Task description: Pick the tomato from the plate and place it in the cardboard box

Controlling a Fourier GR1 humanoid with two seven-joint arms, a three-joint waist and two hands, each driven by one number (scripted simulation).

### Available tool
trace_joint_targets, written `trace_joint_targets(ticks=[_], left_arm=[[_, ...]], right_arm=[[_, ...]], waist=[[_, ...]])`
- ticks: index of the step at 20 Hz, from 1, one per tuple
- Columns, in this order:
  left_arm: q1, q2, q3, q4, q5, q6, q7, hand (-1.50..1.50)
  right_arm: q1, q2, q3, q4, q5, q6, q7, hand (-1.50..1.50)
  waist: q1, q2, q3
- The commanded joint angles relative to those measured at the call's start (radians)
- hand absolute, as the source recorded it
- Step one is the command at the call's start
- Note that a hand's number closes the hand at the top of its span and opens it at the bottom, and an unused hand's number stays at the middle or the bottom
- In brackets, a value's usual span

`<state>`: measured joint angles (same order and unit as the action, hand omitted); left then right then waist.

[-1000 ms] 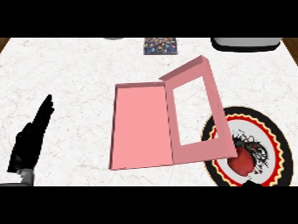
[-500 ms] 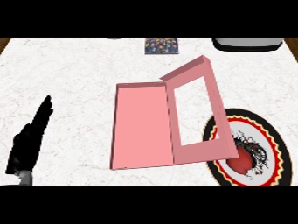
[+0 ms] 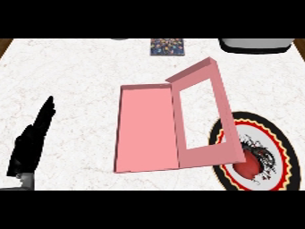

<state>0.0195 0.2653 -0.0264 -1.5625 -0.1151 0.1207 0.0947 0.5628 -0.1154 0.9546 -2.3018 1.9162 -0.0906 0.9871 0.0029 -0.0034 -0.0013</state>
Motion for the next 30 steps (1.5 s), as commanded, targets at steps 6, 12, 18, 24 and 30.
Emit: trace_joint_targets(ticks=[6, 12, 18, 24, 30], left_arm=[[-0.040, -0.020, -0.032, -0.007, -0.029, 0.010, 0.027, 0.00], [-0.067, -0.015, -0.005, 0.066, -0.009, -0.008, -0.013, 0.00], [-0.056, -0.022, -0.034, 0.006, -0.025, -0.009, 0.004, 0.00], [-0.079, -0.032, -0.044, -0.003, -0.024, -0.014, 0.017, 0.00], [-0.074, -0.045, -0.049, 0.021, -0.025, -0.015, 0.003, 0.00]], right_arm=[[-0.215, 0.108, 0.121, -0.084, -0.083, 0.002, 0.008, 1.50], [-0.336, 0.108, 0.070, -0.074, -0.172, 0.086, 0.075, 1.50], [-0.499, 0.108, -0.077, 0.054, -0.322, 0.085, 0.166, 1.50], [-0.581, 0.108, -0.225, 0.131, -0.509, 0.092, 0.180, 1.50], [-0.829, 0.113, -0.390, 0.381, -0.683, 0.075, 0.257, 1.50]], waist=[[0.030, 0.012, -0.001], [0.033, 0.023, -0.004], [0.065, 0.027, -0.002], [0.081, 0.036, -0.001], [0.074, 0.028, -0.001]])
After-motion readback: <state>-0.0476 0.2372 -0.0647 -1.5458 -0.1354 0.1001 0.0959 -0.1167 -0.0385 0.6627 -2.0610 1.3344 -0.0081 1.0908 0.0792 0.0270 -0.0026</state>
